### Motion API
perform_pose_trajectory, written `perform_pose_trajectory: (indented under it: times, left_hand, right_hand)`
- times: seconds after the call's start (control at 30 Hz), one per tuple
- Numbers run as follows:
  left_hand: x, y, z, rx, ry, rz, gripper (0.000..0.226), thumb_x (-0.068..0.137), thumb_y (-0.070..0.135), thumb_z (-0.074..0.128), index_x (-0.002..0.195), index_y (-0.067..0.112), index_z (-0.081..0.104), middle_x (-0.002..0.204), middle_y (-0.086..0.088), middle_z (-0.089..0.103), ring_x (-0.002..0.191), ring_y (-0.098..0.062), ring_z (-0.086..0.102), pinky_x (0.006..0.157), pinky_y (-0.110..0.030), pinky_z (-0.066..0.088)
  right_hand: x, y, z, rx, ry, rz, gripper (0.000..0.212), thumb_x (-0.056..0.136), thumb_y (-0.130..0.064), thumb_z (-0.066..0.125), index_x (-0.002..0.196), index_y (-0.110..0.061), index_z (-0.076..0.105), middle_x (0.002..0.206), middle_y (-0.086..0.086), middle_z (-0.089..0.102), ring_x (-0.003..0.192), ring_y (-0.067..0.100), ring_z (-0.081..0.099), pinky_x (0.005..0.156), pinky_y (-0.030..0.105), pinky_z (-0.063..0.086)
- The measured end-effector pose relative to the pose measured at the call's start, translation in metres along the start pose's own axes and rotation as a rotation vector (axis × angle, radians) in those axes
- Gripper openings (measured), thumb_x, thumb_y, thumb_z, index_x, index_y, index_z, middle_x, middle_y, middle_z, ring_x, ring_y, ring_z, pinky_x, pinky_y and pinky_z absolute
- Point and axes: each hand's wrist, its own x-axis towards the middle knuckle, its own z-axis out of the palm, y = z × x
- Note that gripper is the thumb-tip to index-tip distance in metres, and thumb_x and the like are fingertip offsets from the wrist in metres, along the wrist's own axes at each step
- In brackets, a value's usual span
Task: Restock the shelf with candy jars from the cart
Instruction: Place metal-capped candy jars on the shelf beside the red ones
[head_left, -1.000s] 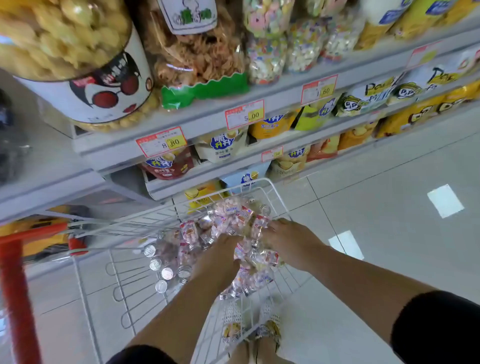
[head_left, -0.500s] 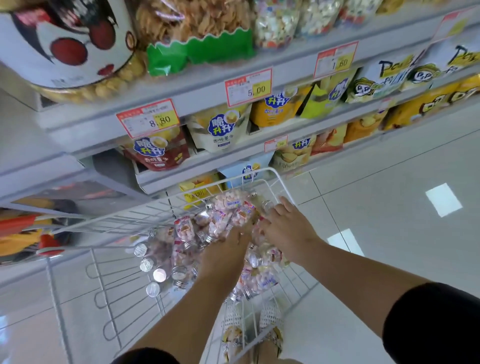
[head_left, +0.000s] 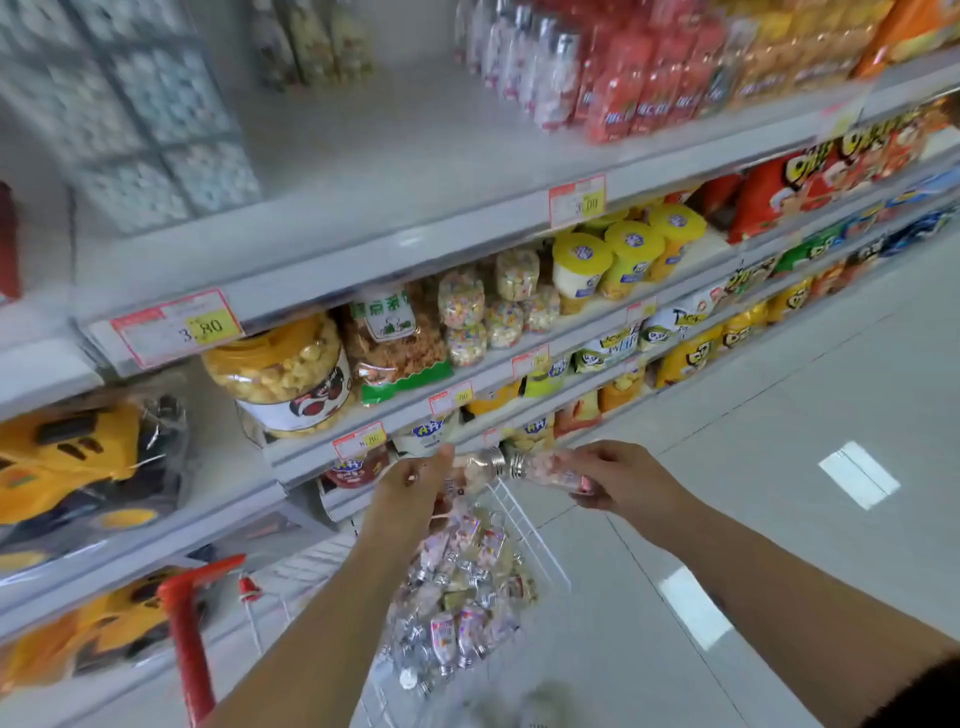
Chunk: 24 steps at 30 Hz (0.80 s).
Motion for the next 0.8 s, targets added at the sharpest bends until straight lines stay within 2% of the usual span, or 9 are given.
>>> perform_pose_trajectory:
  times: [0.17,0.23,0.3,0.37,0.43,0.53,0.6,0.7,0.8]
  left_hand:
    - [-0.042,0.077,0.017,-0.337,-0.207,-0.108,0.046,0.085,0.047,0.07,0.067,0.006,0.057,0.056,-0.005,0.055,0.063,-0.021,0.054,0.063,-0.033,0.049]
    - [-0.055,0.102,0.025,-0.321,-0.286,-0.067,0.046,0.084,0.047,0.071,0.063,0.008,0.057,0.06,-0.005,0.059,0.061,-0.018,0.055,0.062,-0.029,0.05]
    - [-0.062,0.125,0.032,-0.305,-0.352,-0.01,0.036,0.084,0.045,0.072,0.072,0.013,0.06,0.067,-0.004,0.06,0.063,-0.016,0.057,0.065,-0.027,0.048]
    - [-0.062,0.148,0.037,-0.28,-0.389,0.055,0.031,0.083,0.046,0.073,0.084,0.015,0.066,0.073,-0.002,0.062,0.067,-0.013,0.06,0.068,-0.027,0.048]
    - [-0.056,0.168,0.044,-0.243,-0.427,0.142,0.04,0.076,0.046,0.076,0.098,0.014,0.068,0.081,-0.003,0.067,0.074,-0.014,0.064,0.071,-0.028,0.05]
    - [-0.046,0.201,0.06,-0.15,-0.408,0.297,0.033,0.087,0.036,0.07,0.108,0.01,0.066,0.095,-0.006,0.075,0.089,-0.019,0.069,0.083,-0.032,0.055]
    - [-0.032,0.224,0.071,-0.078,-0.33,0.398,0.031,0.095,0.03,0.065,0.115,0.007,0.065,0.105,-0.008,0.075,0.095,-0.019,0.071,0.09,-0.034,0.056]
    - [-0.002,0.258,0.088,0.067,-0.149,0.558,0.039,0.09,0.034,0.071,0.122,0.013,0.062,0.112,-0.002,0.07,0.094,-0.016,0.071,0.077,-0.029,0.059]
    - [0.027,0.286,0.105,0.308,0.082,0.717,0.043,0.087,0.041,0.073,0.122,0.022,0.058,0.113,0.009,0.066,0.09,-0.007,0.066,0.07,-0.02,0.049]
  right_hand:
    - [-0.051,-0.06,-0.019,0.623,-0.108,0.093,0.04,0.09,-0.026,0.071,0.115,0.004,0.064,0.1,0.017,0.052,0.079,0.027,0.066,0.072,0.033,0.059]
    - [-0.067,-0.084,-0.023,0.67,-0.169,0.045,0.039,0.089,-0.027,0.069,0.116,0.0,0.064,0.087,0.015,0.051,0.08,0.027,0.069,0.077,0.037,0.061]
    - [-0.082,-0.106,-0.03,0.664,-0.208,-0.028,0.036,0.082,-0.026,0.07,0.109,-0.002,0.064,0.073,0.011,0.058,0.088,0.03,0.069,0.085,0.041,0.059]
    - [-0.089,-0.126,-0.038,0.644,-0.255,-0.09,0.045,0.076,-0.021,0.072,0.114,0.0,0.063,0.089,0.014,0.069,0.097,0.033,0.069,0.089,0.043,0.056]
    - [-0.088,-0.142,-0.05,0.649,-0.304,-0.119,0.059,0.075,-0.016,0.074,0.128,0.001,0.056,0.112,0.017,0.057,0.109,0.038,0.067,0.085,0.044,0.058]
    - [-0.075,-0.163,-0.069,0.647,-0.334,-0.153,0.058,0.077,-0.012,0.078,0.128,0.002,0.056,0.108,0.018,0.046,0.133,0.044,0.046,0.08,0.043,0.059]
    - [-0.065,-0.179,-0.081,0.586,-0.334,-0.193,0.042,0.074,-0.014,0.079,0.11,0.001,0.063,0.087,0.016,0.05,0.12,0.042,0.054,0.081,0.043,0.059]
    - [-0.05,-0.203,-0.1,0.489,-0.296,-0.233,0.022,0.076,-0.015,0.076,0.09,-0.004,0.063,0.074,0.012,0.053,0.078,0.025,0.063,0.088,0.046,0.057]
    - [-0.03,-0.223,-0.12,0.396,-0.291,-0.26,0.007,0.089,-0.014,0.069,0.085,-0.009,0.067,0.072,0.008,0.052,0.07,0.017,0.062,0.102,0.051,0.05]
